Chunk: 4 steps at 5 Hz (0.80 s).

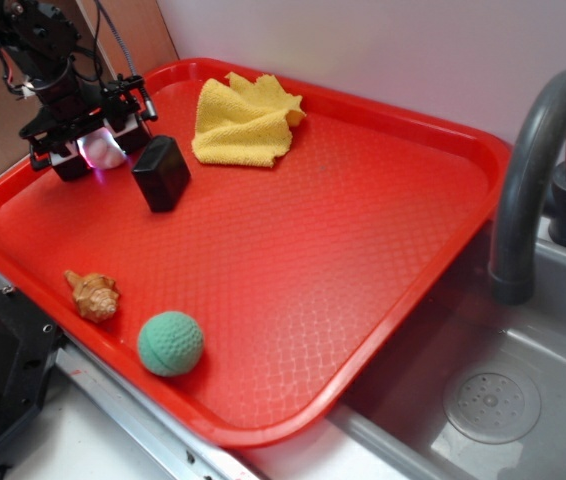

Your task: Grab the pink bunny.

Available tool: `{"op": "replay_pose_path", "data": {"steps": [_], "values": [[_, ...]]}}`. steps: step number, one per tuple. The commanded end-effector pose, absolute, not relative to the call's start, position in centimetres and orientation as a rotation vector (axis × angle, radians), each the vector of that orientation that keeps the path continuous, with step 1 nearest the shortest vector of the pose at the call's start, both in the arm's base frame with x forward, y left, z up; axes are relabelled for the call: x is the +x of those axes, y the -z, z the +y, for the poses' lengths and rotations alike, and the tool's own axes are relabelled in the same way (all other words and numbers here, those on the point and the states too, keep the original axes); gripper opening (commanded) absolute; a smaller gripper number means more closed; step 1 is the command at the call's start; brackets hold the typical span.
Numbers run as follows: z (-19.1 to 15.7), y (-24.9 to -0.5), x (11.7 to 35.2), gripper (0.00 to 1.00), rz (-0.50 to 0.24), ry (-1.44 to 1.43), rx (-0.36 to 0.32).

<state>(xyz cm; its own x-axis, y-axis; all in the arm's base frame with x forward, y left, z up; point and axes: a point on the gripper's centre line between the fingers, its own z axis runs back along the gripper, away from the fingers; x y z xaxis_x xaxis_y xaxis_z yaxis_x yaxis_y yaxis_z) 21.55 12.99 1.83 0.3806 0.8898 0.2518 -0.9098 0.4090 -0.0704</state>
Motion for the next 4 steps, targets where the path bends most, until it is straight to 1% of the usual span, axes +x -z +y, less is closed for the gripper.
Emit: {"op": "replay_pose_path", "data": {"steps": [1, 2, 3, 4], "values": [[11.1, -9.2, 21.4, 0.00, -0.326, -1.100, 0.152], [9.9, -13.2, 21.2, 0.00, -0.241, -1.003, 0.029], [6.7, -16.8, 21.1, 0.00, -0.078, -0.771, -0.064], [4.9, -20.0, 20.0, 0.00, -0.093, -0.648, -0.152]]}}
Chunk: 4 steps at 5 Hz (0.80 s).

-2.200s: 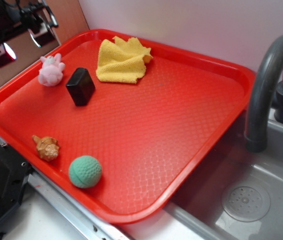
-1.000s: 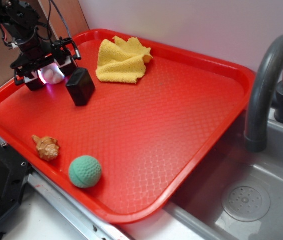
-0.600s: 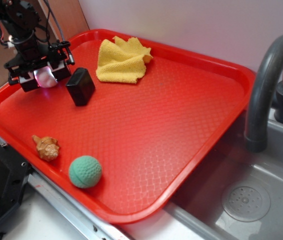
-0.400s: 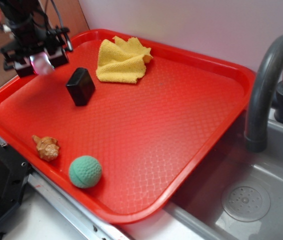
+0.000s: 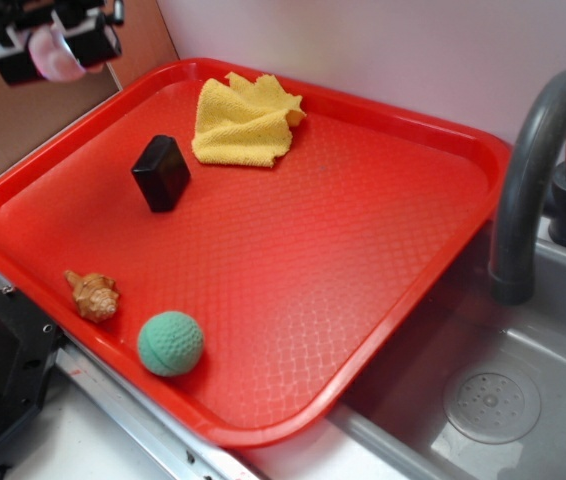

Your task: Grab the pink bunny.

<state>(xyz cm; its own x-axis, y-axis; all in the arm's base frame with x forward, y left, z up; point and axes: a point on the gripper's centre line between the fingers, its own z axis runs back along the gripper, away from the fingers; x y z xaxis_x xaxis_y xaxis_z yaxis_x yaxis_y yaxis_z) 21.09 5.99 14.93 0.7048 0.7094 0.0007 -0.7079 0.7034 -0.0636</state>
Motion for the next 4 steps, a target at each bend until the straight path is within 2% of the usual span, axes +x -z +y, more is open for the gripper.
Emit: {"op": "replay_pose_path", "data": {"steps": [1, 2, 3, 4], "values": [[3.7, -22.4, 19.3, 0.00, -0.124, -0.606, -0.193], [2.3, -25.1, 17.5, 0.00, -0.173, -0.584, -0.212], [2.1, -24.8, 16.8, 0.00, -0.191, -0.663, -0.247], [2.8, -24.6, 16.7, 0.00, -0.161, -0.663, -0.224]]}}
